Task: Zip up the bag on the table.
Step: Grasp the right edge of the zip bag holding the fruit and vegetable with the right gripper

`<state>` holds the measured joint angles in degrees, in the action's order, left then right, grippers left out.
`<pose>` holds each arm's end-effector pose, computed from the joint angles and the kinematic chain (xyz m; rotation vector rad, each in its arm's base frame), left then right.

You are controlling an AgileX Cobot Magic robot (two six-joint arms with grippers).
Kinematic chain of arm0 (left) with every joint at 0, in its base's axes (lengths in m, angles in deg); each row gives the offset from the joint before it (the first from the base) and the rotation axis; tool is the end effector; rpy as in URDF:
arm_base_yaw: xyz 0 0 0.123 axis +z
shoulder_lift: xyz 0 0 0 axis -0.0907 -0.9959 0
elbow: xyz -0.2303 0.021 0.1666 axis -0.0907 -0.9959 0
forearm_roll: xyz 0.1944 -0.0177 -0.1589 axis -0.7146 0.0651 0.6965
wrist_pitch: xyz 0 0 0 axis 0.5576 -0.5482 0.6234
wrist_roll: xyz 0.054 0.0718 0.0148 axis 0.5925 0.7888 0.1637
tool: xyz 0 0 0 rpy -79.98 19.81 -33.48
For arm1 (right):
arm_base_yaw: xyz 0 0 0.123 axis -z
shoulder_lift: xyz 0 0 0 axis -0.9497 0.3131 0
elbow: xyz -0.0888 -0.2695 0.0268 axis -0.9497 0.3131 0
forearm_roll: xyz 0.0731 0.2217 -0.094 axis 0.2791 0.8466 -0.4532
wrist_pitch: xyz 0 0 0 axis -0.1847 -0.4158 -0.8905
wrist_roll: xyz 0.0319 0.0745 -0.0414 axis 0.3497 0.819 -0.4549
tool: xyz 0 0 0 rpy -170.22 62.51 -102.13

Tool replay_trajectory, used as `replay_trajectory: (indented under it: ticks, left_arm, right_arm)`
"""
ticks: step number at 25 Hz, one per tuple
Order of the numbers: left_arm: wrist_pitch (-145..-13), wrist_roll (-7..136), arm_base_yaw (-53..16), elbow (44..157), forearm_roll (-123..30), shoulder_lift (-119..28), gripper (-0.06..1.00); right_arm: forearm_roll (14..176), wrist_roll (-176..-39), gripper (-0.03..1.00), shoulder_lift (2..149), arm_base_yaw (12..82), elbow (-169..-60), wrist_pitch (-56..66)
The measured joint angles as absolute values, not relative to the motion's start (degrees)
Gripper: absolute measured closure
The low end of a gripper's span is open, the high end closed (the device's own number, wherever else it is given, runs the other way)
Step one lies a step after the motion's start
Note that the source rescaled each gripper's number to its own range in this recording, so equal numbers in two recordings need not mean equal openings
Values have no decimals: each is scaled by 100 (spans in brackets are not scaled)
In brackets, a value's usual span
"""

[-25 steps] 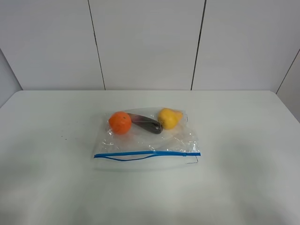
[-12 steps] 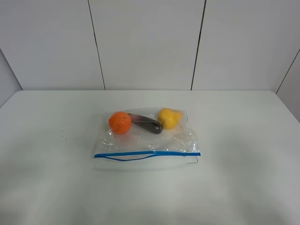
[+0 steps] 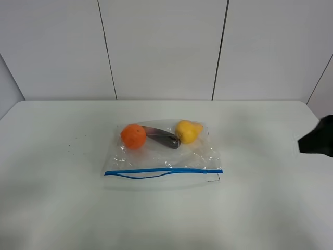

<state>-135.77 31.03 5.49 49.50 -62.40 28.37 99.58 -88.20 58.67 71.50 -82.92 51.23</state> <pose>-0.0052 0.0029 0.2758 -0.0011 2.0418 0.0503 0.1746 0.0166 0.3137 0.0037 2.5732 0.2484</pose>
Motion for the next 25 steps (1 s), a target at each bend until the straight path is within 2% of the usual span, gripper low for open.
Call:
replay_trajectory:
  ticks: [11, 14, 19, 25]
  left_arm:
    - [-13577, 3103, 549, 4950, -6240, 2837, 3]
    - [-13577, 3103, 549, 4950, -6240, 2837, 3]
    - [-13577, 3103, 549, 4950, -6240, 2837, 3]
    - [-13577, 3103, 549, 4950, -6240, 2837, 3]
  right_arm:
    - [10862, -9930, -3, 9414, 7150, -8891, 4287]
    - [11669, -10677, -3, 9953, 7150, -8891, 4186]
    - [12966, -12018, 4, 10561, 7150, -8896, 4146]
    - [14022, -13194, 6, 11113, 7150, -9163, 4308]
